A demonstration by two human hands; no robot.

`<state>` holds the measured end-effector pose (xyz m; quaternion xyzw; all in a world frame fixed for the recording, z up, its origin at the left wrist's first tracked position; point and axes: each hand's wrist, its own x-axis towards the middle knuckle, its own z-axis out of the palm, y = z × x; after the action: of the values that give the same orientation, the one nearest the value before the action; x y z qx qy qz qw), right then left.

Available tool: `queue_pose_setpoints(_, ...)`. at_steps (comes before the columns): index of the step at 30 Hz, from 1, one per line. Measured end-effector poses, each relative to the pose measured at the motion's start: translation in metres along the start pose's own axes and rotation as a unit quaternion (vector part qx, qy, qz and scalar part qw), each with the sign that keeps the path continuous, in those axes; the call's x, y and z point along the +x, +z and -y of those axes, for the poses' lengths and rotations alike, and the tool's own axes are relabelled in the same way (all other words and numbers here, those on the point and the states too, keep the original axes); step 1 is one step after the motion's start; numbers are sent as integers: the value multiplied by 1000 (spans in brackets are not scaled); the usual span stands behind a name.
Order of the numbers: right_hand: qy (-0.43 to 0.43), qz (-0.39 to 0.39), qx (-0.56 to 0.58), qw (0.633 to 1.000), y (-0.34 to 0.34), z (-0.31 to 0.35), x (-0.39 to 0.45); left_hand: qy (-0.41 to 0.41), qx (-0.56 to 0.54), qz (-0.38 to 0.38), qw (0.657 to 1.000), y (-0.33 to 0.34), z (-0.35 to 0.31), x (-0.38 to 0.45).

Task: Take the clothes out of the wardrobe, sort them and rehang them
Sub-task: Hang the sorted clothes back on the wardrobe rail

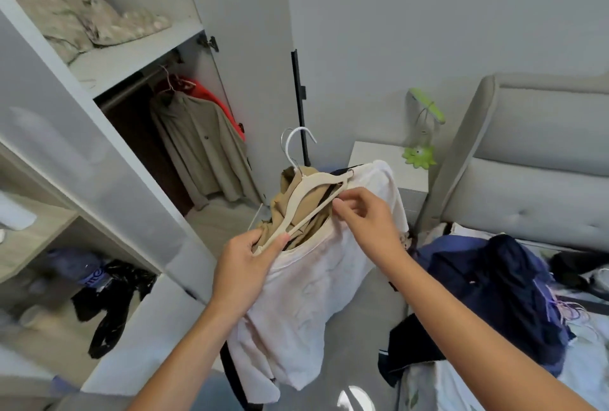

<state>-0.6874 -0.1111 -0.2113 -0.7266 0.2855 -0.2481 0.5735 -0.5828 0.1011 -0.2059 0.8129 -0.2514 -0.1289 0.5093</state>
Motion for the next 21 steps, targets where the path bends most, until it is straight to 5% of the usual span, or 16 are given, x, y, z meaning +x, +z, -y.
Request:
queue_pose_setpoints(3,84,34,82,993,14,4,36,-16,-3,-28,999,5,8,21)
queue_pose_setpoints(11,178,84,83,977,78,1,123,-44,27,-88,995,26,33,105)
queue_pose_setpoints(21,181,119,138,967,126,17,225,-58,31,-109,992,31,27,196)
